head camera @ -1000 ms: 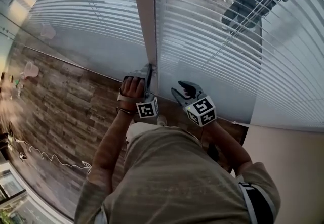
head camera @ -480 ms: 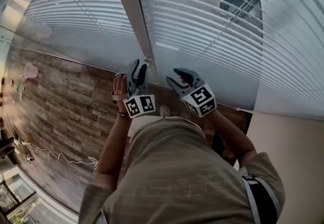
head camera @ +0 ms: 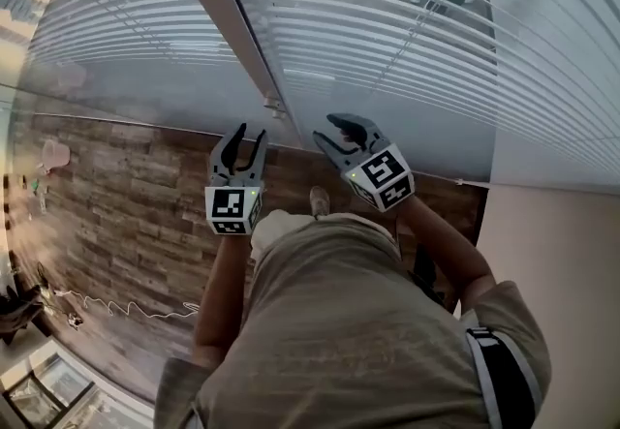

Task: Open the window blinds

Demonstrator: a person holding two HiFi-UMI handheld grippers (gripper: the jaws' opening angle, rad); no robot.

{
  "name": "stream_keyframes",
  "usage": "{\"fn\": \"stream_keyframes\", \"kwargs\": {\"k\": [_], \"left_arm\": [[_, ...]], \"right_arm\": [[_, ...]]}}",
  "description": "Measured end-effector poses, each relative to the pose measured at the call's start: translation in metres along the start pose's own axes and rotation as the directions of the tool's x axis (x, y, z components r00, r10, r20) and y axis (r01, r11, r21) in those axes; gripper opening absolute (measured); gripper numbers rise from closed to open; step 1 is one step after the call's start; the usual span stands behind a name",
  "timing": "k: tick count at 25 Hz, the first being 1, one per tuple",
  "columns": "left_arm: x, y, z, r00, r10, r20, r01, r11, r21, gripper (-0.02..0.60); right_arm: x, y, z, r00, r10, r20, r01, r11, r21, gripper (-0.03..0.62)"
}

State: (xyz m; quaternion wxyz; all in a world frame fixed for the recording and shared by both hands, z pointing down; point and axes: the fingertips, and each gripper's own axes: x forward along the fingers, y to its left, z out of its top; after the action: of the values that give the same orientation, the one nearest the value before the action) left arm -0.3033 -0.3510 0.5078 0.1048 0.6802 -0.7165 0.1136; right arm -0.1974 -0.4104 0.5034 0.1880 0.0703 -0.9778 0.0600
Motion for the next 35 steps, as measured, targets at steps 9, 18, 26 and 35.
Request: {"fn": "stream_keyframes", "kwargs": {"k": [9, 18, 26, 35], "left_arm": [[-0.03, 0.006, 0.022, 0.995, -0.096, 0.015, 0.097, 0.99, -0.098, 0.161], [-0.074, 0.034, 0.017, 0.99, -0.144, 0.008, 0.143, 0.982, -0.121, 0.163], [-0.119, 0.061, -0.038, 0.982, -0.189, -0.004, 0.186, 0.969, -0.162, 0.172], [-0.195, 0.056, -0.081, 0.969, -0.245, 0.021, 0.246, 0.958, -0.148, 0.176]], "right_arm": [[-0.017, 0.015, 0.029, 0.997, -0.083, -0.012, 0.082, 0.996, -0.015, 0.161], [-0.011, 0.055, 0.038, 0.987, -0.156, -0.043, 0.156, 0.988, -0.008, 0.161], [0.016, 0.11, 0.015, 0.98, -0.195, -0.045, 0.195, 0.981, -0.013, 0.161], [0.021, 0.201, -0.017, 0.975, -0.221, -0.036, 0.22, 0.975, -0.017, 0.161]]}}
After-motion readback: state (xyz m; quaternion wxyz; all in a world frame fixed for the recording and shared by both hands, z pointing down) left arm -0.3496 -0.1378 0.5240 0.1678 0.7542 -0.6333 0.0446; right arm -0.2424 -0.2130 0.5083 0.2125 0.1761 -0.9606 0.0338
